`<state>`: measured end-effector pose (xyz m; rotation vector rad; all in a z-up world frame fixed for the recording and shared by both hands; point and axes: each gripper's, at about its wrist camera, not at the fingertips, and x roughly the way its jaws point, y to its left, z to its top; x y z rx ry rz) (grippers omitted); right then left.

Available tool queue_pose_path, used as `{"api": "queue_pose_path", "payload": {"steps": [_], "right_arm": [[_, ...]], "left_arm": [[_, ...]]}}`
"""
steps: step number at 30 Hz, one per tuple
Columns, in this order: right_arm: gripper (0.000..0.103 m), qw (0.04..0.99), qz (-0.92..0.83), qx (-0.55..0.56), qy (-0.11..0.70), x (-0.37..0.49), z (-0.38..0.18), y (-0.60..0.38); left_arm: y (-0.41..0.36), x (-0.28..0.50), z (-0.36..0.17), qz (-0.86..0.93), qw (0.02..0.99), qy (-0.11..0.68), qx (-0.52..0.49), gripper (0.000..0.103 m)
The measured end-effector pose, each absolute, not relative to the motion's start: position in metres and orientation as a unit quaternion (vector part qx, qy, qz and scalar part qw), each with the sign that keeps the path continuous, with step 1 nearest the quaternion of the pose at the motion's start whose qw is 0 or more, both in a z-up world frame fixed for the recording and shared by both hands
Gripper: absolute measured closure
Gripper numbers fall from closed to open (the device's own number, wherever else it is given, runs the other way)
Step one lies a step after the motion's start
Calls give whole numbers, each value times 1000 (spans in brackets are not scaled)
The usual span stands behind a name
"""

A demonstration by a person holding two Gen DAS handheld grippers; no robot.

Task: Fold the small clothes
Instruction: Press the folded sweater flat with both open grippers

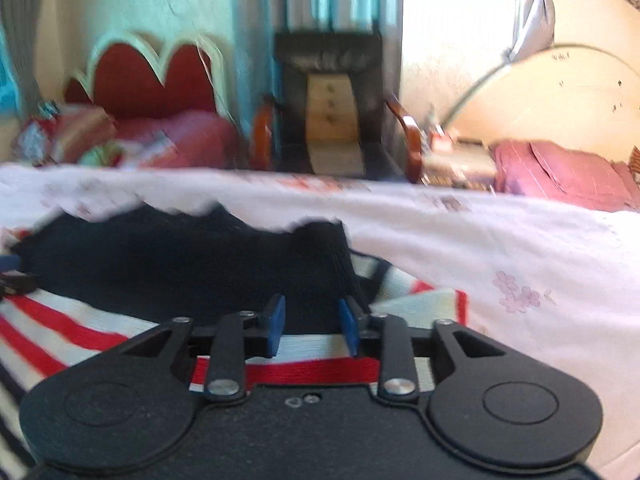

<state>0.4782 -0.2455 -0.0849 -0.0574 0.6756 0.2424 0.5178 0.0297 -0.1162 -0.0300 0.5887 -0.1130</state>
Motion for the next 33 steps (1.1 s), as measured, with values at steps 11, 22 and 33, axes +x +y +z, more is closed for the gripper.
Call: {"api": "queue_pose_path", "payload": {"steps": [11, 22, 33], "right_arm": [[67, 910, 217, -102, 338, 426, -97, -176], [62, 925, 117, -67, 356, 401, -98, -262], [63, 924, 154, -82, 340, 339, -103, -187]], "left_arm": [[-6, 486, -128, -80, 946, 312, -18, 36], [37, 442, -126, -27, 953, 302, -22, 36], [-51, 410, -135, -83, 949, 299, 57, 30]]}}
